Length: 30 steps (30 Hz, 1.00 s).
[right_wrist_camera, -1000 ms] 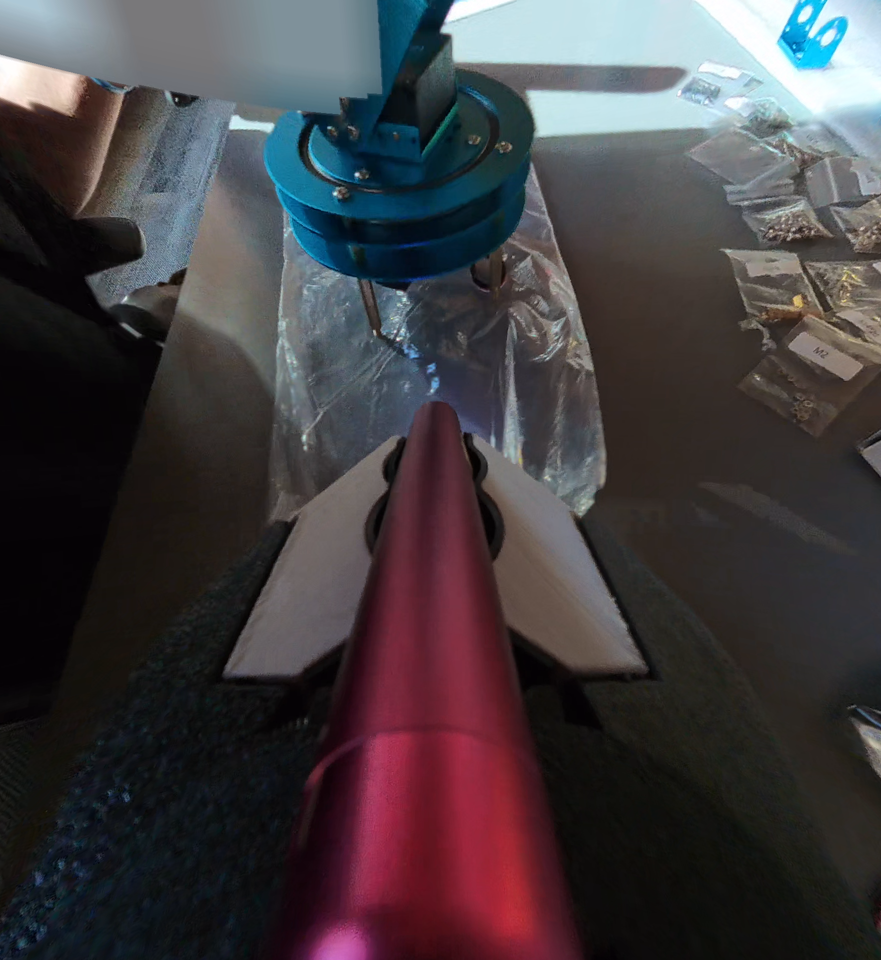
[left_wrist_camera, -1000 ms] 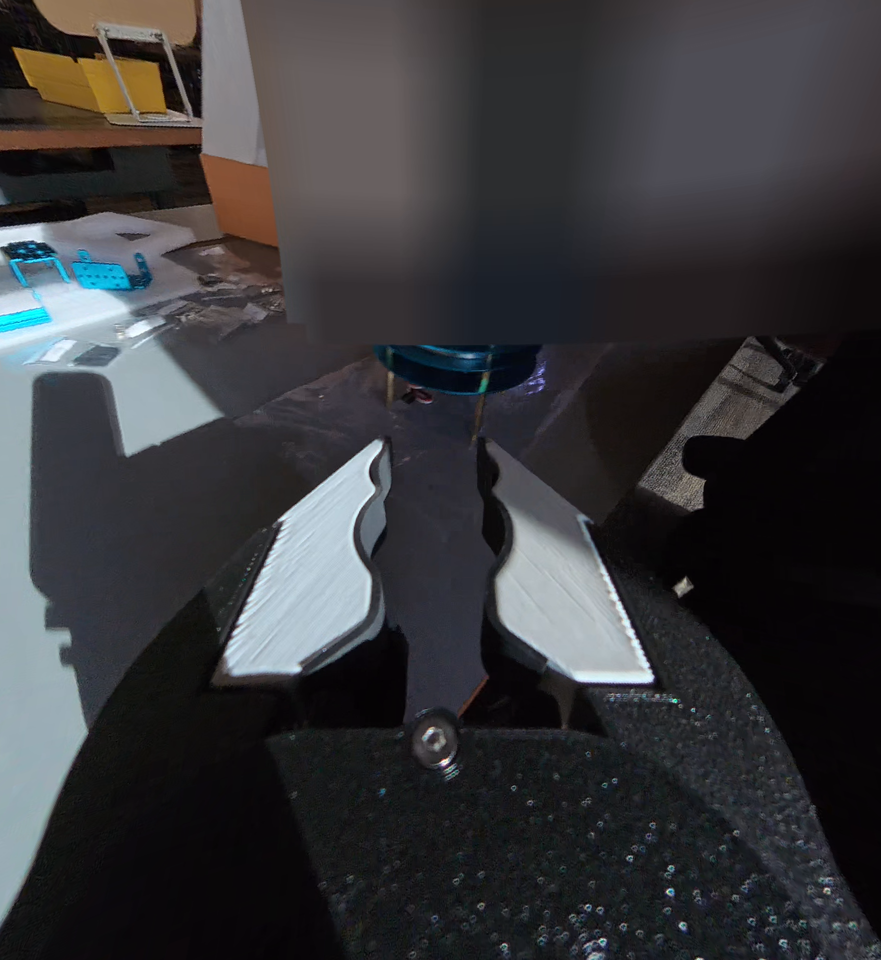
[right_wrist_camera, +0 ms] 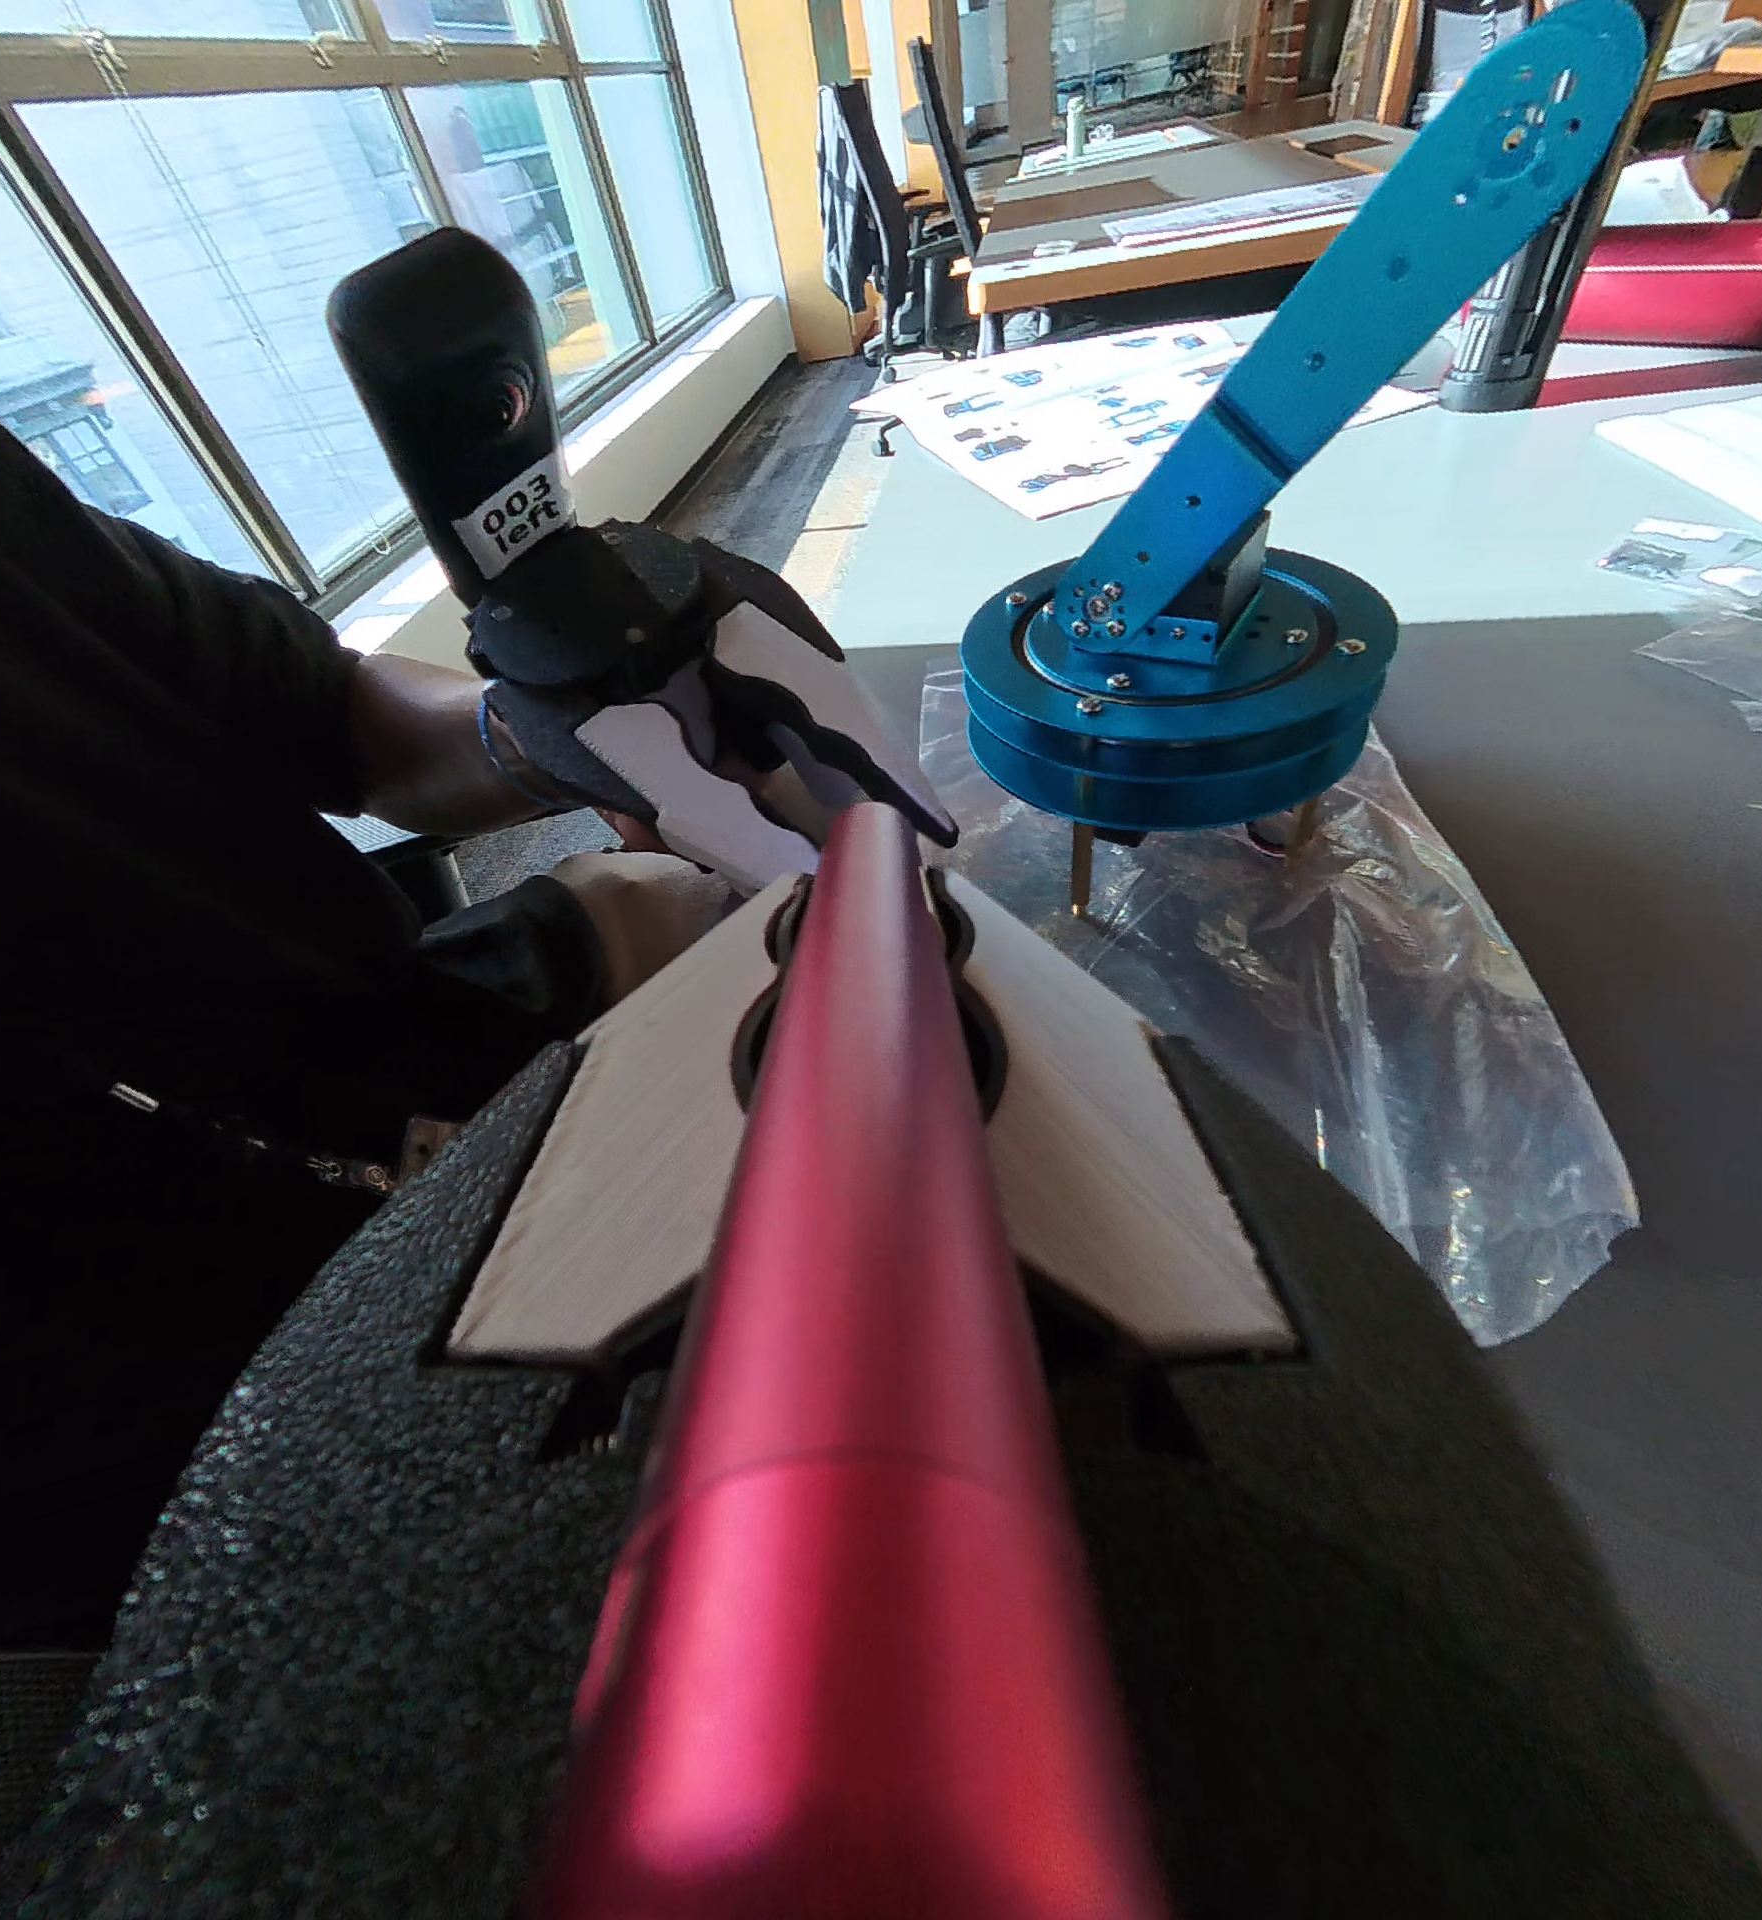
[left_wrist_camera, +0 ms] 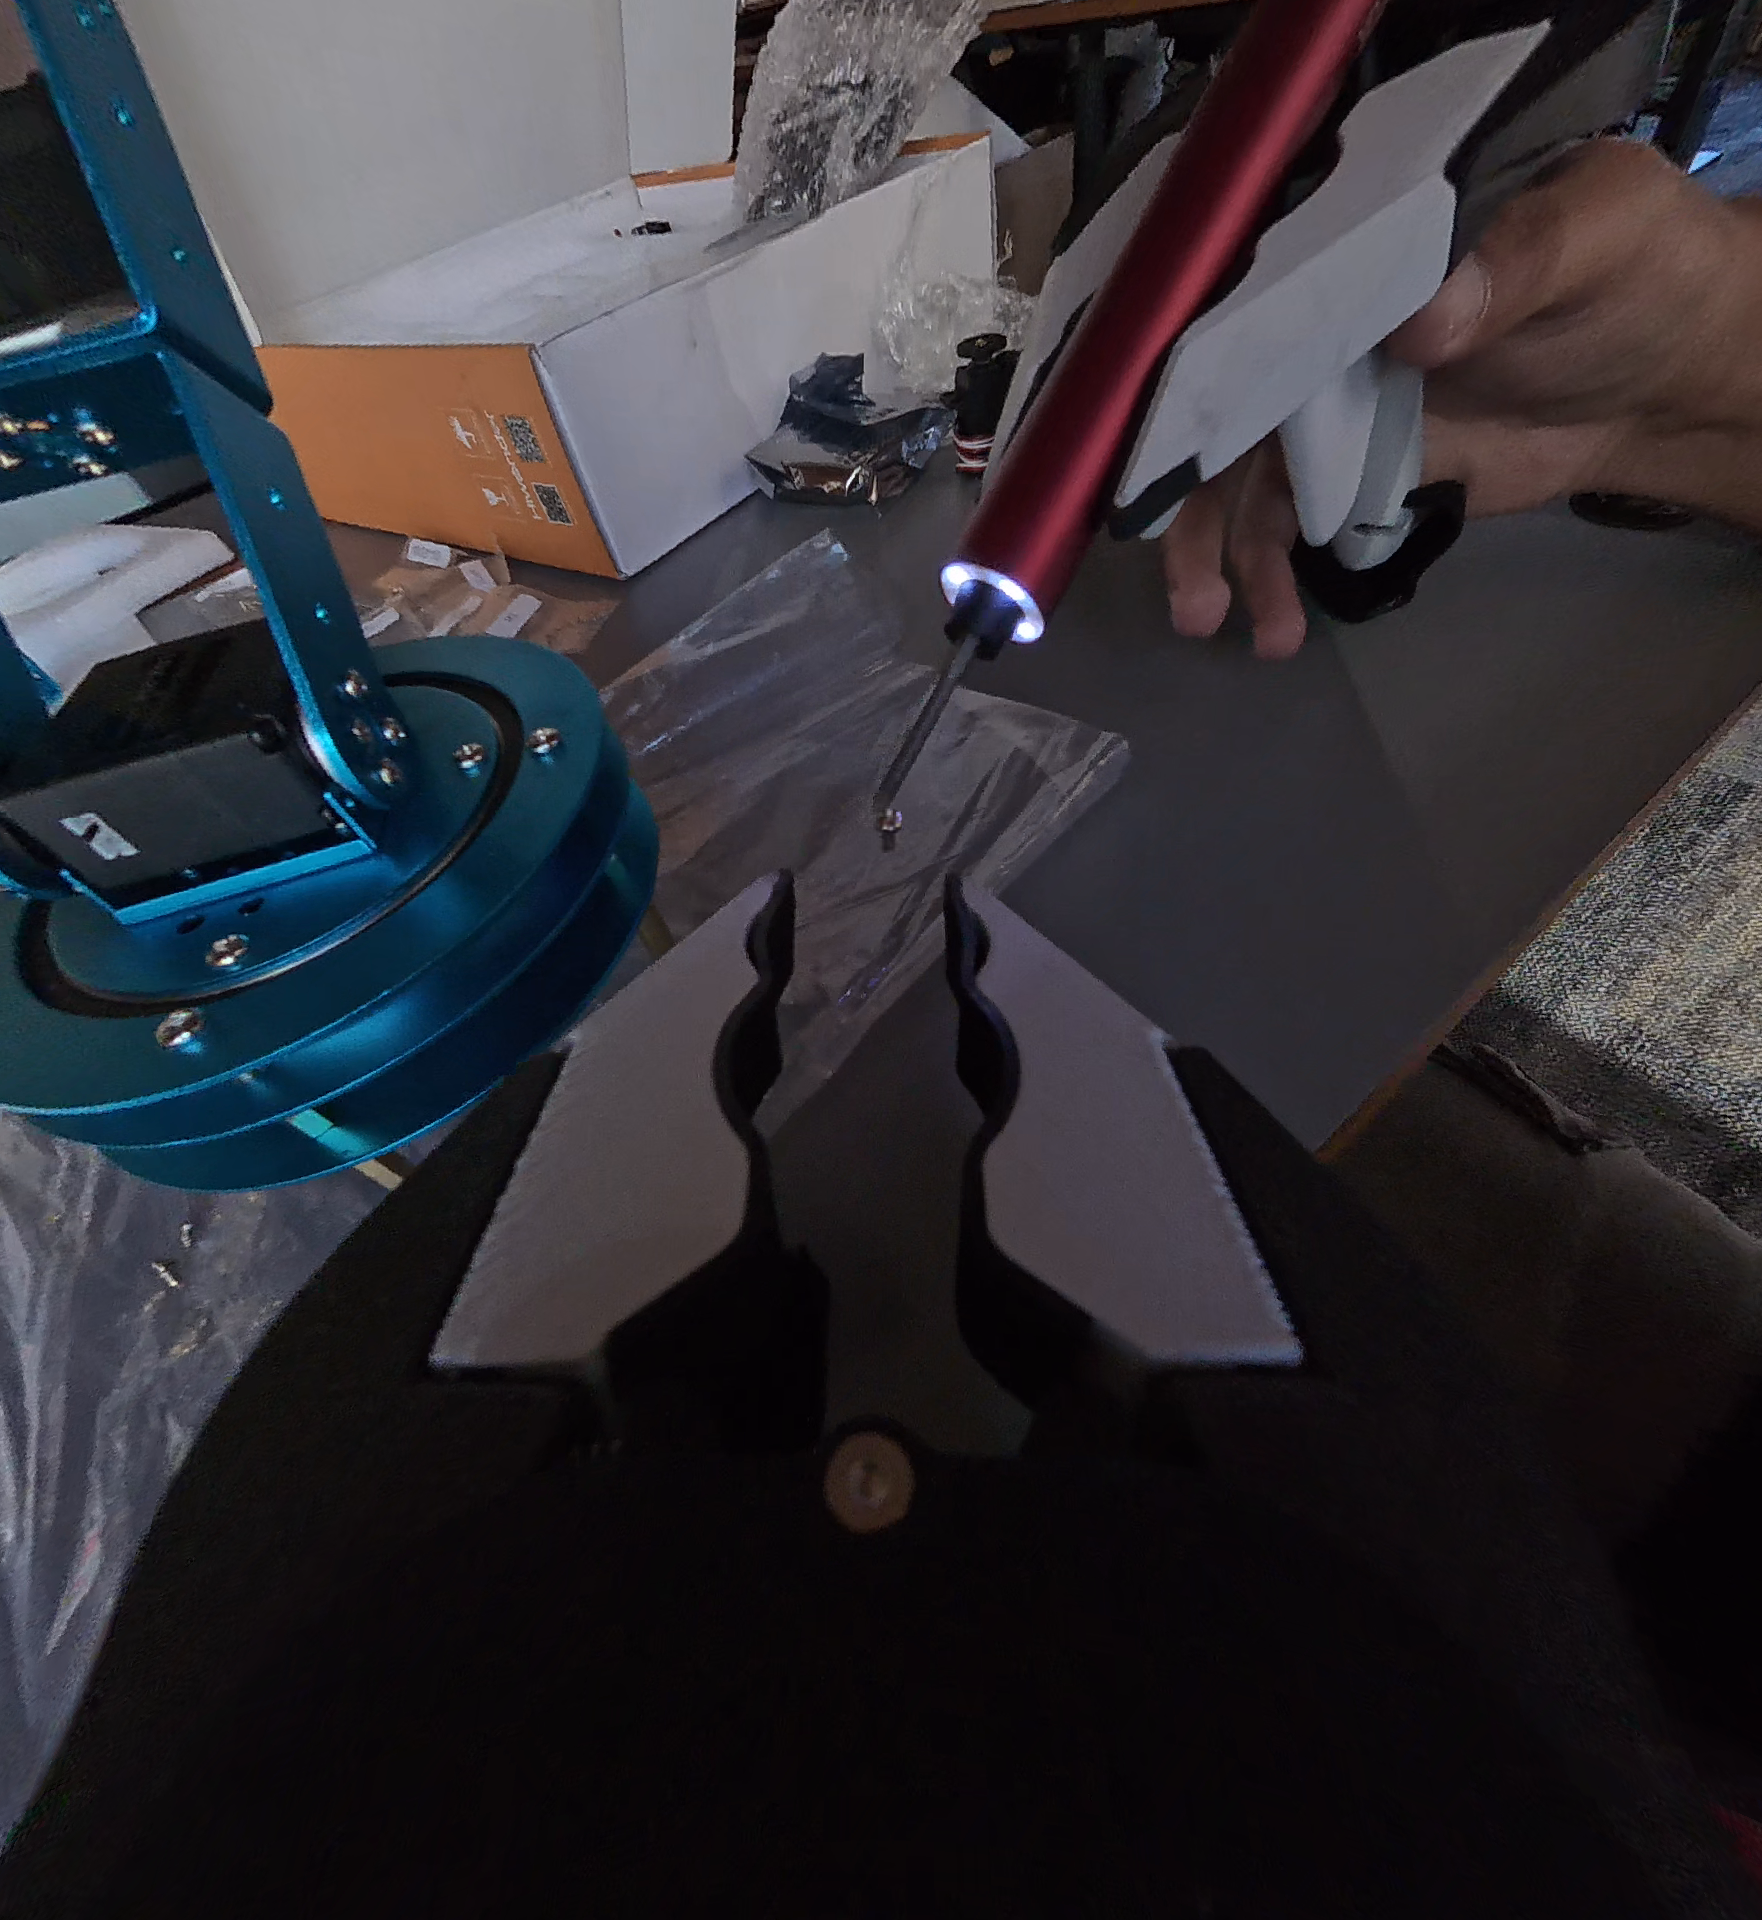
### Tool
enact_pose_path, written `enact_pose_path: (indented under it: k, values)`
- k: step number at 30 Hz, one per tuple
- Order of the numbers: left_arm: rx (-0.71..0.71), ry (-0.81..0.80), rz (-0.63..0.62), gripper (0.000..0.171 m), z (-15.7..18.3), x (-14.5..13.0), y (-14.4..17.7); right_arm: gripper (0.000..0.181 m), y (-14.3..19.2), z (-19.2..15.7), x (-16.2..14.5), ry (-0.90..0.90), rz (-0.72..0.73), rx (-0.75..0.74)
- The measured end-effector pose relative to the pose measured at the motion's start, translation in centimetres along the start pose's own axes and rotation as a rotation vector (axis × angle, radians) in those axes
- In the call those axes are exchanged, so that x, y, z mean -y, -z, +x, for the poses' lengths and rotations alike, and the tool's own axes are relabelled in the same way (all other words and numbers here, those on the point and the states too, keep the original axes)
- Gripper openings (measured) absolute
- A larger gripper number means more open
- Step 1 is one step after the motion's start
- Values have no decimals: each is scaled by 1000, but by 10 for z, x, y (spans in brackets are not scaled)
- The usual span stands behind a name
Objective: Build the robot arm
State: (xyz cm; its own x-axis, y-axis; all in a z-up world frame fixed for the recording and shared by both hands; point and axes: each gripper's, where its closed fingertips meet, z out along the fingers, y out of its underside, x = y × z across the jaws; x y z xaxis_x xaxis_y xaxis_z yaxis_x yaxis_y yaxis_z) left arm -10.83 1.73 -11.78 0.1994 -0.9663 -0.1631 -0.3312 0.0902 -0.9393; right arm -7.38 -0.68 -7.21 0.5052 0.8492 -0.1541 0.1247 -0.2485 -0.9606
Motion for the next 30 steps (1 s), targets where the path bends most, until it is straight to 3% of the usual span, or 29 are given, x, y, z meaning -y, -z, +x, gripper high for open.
enact_pose_path:
  k: [8, 30]
  values:
    - [-14, -62, 62, 18, 5, 16, 3, 22, -2, -8, 2, 9, 9, 28]
    - [1, -128, 85, 2, 5, 20, 9, 22, 5, -10, 6, -1, 32, 35]
